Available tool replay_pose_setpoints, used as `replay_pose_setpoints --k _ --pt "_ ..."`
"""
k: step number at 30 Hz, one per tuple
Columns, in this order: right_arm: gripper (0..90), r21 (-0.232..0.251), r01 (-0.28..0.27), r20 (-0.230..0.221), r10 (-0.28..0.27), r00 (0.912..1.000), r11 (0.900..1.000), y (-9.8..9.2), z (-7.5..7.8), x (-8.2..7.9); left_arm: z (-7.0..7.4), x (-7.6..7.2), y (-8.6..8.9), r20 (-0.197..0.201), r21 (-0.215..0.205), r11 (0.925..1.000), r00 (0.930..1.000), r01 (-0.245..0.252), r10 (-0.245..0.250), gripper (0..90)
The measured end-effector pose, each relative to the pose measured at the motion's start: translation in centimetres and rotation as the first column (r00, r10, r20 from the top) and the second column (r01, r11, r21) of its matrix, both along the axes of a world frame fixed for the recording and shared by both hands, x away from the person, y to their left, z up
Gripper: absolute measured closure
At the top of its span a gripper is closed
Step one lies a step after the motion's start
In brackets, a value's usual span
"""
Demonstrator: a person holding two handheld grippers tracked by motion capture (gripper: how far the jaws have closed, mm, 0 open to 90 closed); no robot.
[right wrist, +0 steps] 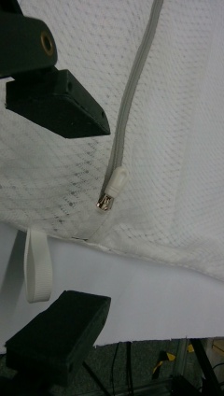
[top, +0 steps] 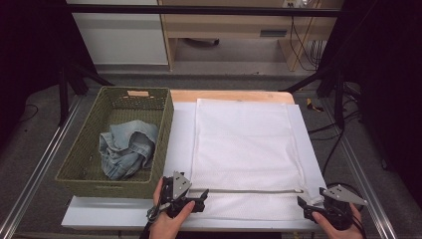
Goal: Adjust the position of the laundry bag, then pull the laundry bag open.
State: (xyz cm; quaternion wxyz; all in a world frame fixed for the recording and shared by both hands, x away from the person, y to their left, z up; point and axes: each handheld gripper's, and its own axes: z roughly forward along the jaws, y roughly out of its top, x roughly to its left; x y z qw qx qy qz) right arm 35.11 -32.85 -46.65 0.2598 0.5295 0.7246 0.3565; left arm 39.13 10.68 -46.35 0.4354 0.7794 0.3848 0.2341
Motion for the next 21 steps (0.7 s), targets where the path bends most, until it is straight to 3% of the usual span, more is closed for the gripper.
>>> replay_pose_setpoints --k 10,21 --pt "32.4 0.02 -0.007 -0.015 0.007 0.9999 1.0 -0.04 -0.31 -0.06 -0.08 -0.03 -0.15 -0.003 0.009 1.0 1.0 0.004 -0.004 5.2" --pt "43.6 0.021 0.001 -0.023 0.0 0.9997 1.0 -0.25 -0.64 0.09 -0.16 -0.05 -0.23 -0.005 0.014 0.9999 1.0 0.001 -0.001 5.6"
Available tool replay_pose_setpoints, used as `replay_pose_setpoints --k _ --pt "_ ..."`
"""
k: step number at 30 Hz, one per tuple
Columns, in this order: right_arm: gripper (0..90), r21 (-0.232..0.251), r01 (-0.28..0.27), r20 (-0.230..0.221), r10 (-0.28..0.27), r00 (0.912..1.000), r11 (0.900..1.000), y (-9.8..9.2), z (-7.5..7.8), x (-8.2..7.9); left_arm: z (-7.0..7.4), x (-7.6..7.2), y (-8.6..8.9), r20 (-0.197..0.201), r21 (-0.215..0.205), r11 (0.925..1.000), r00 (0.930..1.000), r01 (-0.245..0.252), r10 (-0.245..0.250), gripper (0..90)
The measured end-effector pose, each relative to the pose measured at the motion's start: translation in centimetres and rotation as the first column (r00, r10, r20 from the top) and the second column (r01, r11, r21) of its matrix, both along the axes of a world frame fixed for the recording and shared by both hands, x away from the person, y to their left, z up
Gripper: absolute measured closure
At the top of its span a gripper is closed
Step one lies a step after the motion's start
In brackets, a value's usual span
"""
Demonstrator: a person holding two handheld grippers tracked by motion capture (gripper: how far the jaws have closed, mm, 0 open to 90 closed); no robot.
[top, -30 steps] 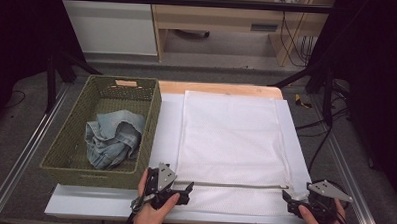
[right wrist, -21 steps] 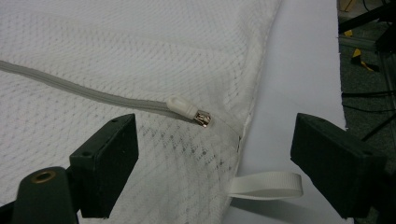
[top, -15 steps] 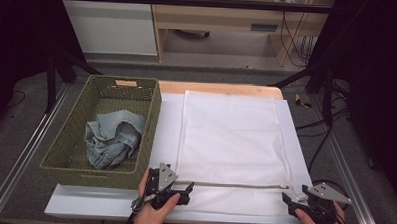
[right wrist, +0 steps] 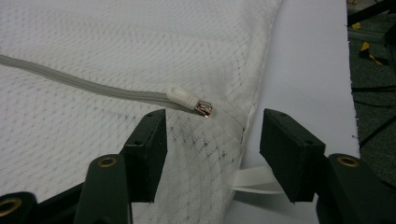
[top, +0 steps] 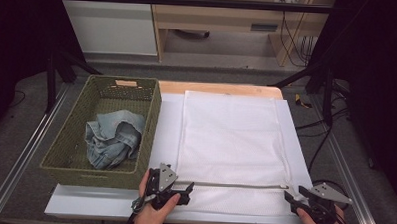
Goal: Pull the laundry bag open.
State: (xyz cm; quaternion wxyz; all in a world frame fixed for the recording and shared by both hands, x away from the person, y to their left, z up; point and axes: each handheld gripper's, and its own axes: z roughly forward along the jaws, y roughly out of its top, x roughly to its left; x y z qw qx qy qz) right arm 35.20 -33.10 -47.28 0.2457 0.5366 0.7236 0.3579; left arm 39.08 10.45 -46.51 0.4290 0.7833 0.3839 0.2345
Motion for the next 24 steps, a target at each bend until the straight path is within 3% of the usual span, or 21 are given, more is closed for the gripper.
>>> replay_pose_setpoints --k 10,24 --pt "54.4 -0.019 0.0 -0.043 -0.001 0.9991 1.0 0.4 -0.5 0.9 0.1 0.0 0.0 0.002 -0.002 1.0 1.0 -0.003 0.003 6.1" --pt "77.8 -0.14 -0.008 -0.033 0.003 0.9994 0.99 1.2 -0.8 1.1 0.2 -0.1 -0.3 -0.001 0.006 1.0 1.0 0.001 0.0 6.6"
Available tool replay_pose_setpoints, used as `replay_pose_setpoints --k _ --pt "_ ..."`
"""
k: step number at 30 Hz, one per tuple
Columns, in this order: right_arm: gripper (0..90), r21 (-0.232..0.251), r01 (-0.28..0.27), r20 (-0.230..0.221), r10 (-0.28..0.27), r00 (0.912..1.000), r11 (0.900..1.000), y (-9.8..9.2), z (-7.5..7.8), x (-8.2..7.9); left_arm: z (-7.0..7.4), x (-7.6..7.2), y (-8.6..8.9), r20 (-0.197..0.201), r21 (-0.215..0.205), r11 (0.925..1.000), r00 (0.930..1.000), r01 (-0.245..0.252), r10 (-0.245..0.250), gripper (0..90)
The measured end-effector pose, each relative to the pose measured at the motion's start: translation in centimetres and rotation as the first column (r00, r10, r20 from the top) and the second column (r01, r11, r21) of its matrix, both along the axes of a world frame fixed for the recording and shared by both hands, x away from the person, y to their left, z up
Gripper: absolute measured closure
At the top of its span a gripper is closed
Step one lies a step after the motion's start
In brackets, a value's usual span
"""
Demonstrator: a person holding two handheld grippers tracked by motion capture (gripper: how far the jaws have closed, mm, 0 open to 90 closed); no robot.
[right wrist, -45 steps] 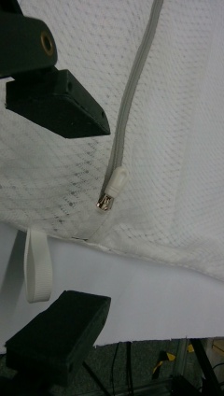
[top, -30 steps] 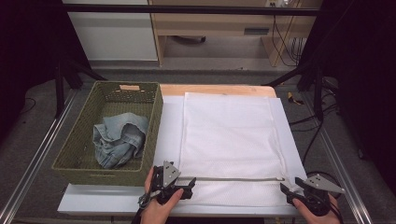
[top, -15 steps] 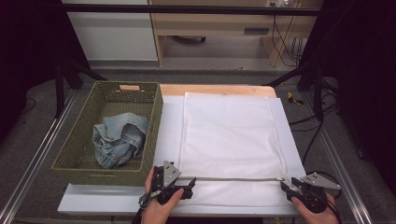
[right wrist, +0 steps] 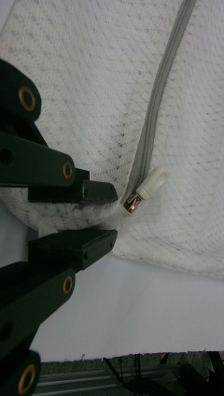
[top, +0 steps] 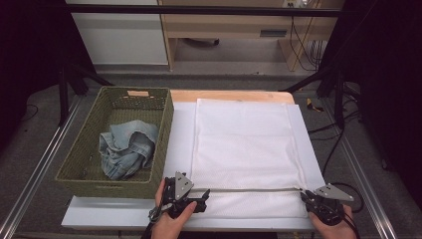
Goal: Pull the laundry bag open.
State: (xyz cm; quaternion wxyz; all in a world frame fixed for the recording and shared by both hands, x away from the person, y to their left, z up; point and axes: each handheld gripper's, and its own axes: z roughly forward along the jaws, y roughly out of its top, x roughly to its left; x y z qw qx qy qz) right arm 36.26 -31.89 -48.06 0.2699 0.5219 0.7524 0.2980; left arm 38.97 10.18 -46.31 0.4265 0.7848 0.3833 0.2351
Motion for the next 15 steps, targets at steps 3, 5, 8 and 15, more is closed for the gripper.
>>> replay_pose_setpoints --k 3,5,8,15 --pt "84.1 -0.02 0.002 -0.002 -0.002 1.0 1.0 0.2 0.1 0.1 -0.1 0.0 -0.1 -0.003 0.001 1.0 1.0 0.002 -0.002 6.6" --pt "86.3 -0.027 0.004 -0.007 -0.004 1.0 1.0 0.1 0.1 0.2 -0.1 0.0 -0.1 -0.001 0.003 1.0 1.0 0.003 -0.003 6.6" --pt "87.3 -0.012 0.01 -0.008 -0.01 0.9999 1.0 0.1 0.3 0.3 0.1 -0.1 0.0 0.004 0.003 1.0 1.0 0.004 -0.004 6.7" --pt "87.6 -0.002 -0.038 0.124 0.038 0.9916 0.999 1.0 1.8 -0.3 0.2 0.0 -0.2 0.002 0.002 0.9999 0.9999 0.016 -0.016 7.7"
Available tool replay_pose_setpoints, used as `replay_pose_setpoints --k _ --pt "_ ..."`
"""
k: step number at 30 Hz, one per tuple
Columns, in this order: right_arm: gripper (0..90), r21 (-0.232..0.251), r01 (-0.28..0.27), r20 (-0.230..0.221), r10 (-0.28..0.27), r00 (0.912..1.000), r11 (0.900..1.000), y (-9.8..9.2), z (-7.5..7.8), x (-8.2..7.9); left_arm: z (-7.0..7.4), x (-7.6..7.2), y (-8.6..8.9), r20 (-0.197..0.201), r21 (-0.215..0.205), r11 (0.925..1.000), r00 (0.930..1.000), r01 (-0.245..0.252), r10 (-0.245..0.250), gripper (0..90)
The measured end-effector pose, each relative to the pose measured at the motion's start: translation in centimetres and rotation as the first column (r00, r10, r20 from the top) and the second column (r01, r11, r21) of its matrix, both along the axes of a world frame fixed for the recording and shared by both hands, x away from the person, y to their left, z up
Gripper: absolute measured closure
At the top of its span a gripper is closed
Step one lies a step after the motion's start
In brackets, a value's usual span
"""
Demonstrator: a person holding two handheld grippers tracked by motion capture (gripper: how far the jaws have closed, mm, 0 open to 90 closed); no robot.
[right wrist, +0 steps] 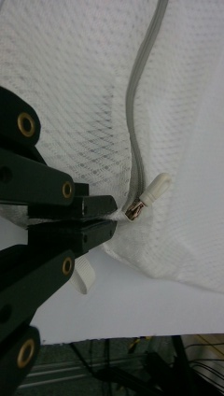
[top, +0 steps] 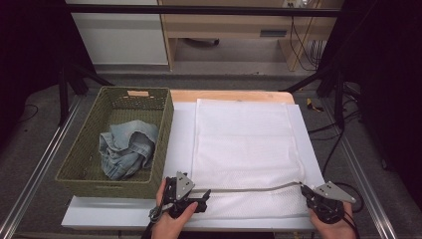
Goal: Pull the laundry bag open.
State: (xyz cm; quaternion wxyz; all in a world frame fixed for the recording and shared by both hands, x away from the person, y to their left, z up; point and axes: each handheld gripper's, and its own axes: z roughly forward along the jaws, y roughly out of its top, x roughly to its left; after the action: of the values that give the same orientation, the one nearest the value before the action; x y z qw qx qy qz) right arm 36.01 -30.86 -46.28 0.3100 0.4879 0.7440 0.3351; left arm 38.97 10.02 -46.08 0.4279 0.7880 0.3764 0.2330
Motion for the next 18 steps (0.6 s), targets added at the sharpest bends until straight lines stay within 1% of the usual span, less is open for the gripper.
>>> replay_pose_setpoints --k 1,2,4,8,11,15,16,17,18 --pt "87.6 0.0 0.0 0.0 0.0 1.0 1.0 0.0 0.0 0.0 0.0 0.0 0.0 0.0 0.001 1.0 1.0 0.003 -0.003 7.7" --pt "87.6 -0.003 -0.009 0.014 0.009 0.9999 1.0 0.2 0.2 0.0 0.0 0.0 -0.1 -0.001 -0.008 1.0 1.0 0.002 -0.002 7.7" --pt "87.6 -0.001 -0.023 0.042 0.024 0.9989 1.0 0.6 0.5 0.0 0.0 0.1 0.0 -0.005 -0.003 1.0 1.0 0.005 -0.005 7.7" --pt "87.6 -0.002 -0.029 0.059 0.029 0.9978 1.0 0.7 0.7 -0.1 0.1 0.1 0.2 -0.011 -0.012 0.9999 0.9999 0.004 -0.004 7.7" --pt "87.5 -0.009 -0.032 0.057 0.032 0.9979 0.999 0.8 0.7 0.0 0.3 0.1 0.4 -0.001 -0.025 0.9997 1.0 0.002 -0.003 7.7" --pt "87.6 -0.002 -0.039 0.067 0.039 0.997 0.999 0.7 0.7 0.1 0.3 0.3 0.7 -0.009 -0.035 0.9993 0.9999 -0.008 0.008 7.6" --pt "87.6 -0.016 -0.042 0.079 0.043 0.9959 0.999 0.9 0.8 0.1 0.3 0.3 0.7 -0.013 -0.041 0.9991 0.9999 -0.007 0.007 7.6" --pt "87.6 -0.016 -0.042 0.079 0.043 0.9959 0.999 0.9 0.8 0.1 0.3 0.3 0.8 -0.014 -0.046 0.9989 0.9999 -0.006 0.005 7.6" --pt "87.6 -0.016 -0.055 0.095 0.056 0.9939 0.998 1.1 1.0 0.1 0.4 0.3 0.8 -0.012 -0.047 0.9989 0.9999 -0.001 0.0 7.7"
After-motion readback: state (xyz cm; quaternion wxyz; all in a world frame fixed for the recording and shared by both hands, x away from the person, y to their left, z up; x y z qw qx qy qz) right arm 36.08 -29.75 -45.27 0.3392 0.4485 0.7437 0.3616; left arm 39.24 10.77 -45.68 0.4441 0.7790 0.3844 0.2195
